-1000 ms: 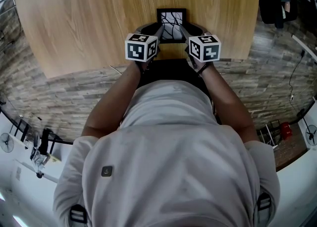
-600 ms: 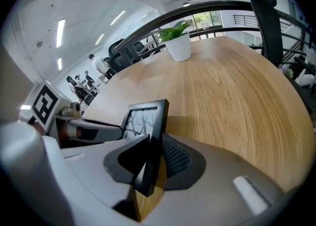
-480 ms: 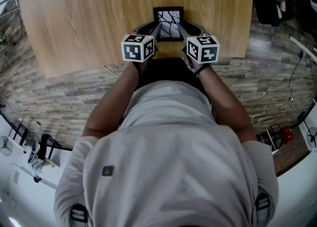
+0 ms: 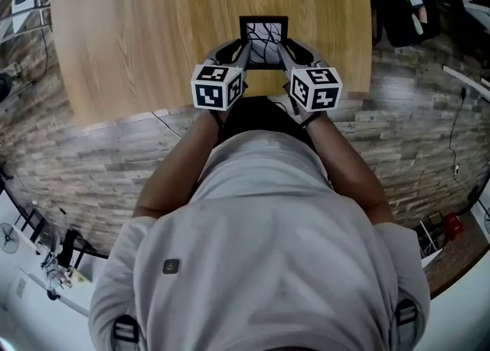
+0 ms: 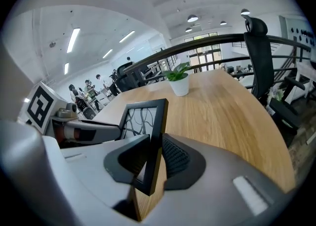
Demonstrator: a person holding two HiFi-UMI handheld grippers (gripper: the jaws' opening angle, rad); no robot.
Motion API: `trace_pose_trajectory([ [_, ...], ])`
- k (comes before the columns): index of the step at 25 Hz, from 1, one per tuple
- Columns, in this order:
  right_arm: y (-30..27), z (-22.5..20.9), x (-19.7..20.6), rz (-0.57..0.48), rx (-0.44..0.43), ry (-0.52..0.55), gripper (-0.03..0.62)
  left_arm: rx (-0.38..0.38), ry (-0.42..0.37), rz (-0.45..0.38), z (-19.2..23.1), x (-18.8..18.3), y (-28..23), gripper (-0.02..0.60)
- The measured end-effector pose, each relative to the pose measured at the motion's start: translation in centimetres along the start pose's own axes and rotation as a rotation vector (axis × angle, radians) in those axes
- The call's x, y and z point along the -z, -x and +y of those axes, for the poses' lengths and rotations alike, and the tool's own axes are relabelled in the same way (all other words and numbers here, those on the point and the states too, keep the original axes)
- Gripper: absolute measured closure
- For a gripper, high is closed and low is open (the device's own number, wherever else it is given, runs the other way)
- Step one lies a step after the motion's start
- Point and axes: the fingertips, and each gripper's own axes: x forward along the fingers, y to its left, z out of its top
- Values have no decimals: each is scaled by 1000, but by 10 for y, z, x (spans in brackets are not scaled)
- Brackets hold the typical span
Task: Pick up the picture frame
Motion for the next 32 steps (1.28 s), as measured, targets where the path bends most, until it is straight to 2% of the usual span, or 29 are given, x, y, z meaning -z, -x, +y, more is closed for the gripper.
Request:
trace_pose_trajectory([
  [17,136,52,-135,-397,19,202,508,-29,-208,-371,-91,-129,108,506],
  [23,156,76,-160,-466,-23,245,508,-70,-244,-437,-100,-151,144,506],
  [32,159,124,-172,-509,-63,273,508,-107,-268,-496,-83,-161,192,506],
])
